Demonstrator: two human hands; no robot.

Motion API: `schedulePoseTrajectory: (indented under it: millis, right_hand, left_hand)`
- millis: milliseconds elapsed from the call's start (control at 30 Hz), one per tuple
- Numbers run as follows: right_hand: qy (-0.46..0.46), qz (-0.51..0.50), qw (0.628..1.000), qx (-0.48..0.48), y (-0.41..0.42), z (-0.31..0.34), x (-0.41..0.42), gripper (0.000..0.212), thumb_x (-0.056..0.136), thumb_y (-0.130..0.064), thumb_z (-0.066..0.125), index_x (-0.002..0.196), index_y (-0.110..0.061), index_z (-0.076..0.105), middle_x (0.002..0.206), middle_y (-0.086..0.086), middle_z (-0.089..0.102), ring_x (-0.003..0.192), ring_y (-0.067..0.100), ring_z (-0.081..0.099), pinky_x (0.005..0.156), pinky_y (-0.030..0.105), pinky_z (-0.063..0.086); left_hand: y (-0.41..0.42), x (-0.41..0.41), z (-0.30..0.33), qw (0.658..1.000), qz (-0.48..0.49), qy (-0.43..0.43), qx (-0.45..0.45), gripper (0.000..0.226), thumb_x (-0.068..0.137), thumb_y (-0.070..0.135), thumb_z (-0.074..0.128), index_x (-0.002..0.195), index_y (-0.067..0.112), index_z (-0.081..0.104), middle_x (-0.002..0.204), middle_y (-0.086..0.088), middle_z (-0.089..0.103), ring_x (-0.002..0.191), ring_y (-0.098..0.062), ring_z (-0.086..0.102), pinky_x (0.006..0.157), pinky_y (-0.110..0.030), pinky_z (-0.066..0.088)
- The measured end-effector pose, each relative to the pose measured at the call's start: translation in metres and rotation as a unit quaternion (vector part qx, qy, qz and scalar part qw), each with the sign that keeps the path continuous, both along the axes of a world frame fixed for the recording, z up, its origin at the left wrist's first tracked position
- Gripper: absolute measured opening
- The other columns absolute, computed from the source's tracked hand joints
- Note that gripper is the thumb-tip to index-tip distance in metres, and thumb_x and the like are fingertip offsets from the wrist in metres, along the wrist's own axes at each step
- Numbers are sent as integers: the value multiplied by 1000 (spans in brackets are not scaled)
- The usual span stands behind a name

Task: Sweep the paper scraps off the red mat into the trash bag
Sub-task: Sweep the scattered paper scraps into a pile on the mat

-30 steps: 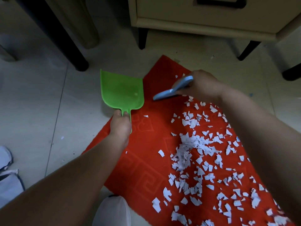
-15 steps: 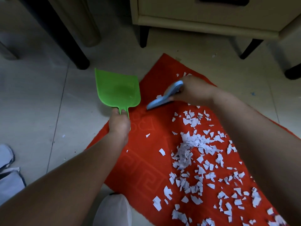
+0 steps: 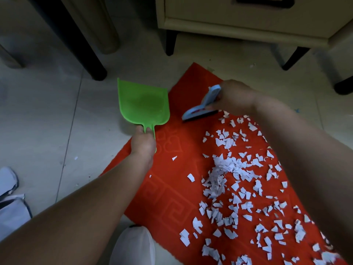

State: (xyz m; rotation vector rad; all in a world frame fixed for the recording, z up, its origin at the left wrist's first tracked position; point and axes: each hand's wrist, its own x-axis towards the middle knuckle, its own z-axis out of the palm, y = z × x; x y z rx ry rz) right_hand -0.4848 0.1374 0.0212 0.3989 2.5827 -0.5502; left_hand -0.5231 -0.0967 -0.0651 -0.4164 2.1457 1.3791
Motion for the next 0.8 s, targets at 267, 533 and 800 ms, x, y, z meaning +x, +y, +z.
schedulePoseTrajectory:
  millis: [267,533,800]
  right_hand:
    - [107,-10,994,15,-25,-32,13,20,92,-25,57,107,-19,69,105,5,70,97,23,63,84,42,49]
    - [56,5,998,36,-3,2,36,30,92,-36,56,113,-18,65,101,4,65,88,19,61,78,37,51]
    - [173,-201,951,159,40,-8,16,41,97,-45,41,117,-15,61,92,10,63,72,19,54,53,29,39]
  left_hand:
    - [11,4,5,1000,-20,0,-7,15,100,19,34,102,17,49,95,-6,57,86,-23,55,76,-33,44]
    - [18,6,9,998,-60,8,-15,25,101,17,35,123,13,49,108,-3,56,98,-22,53,82,-31,37]
    - [32,7,11,992,-122,17,-35,29,102,17,34,129,16,44,109,0,51,98,-19,47,82,-31,35]
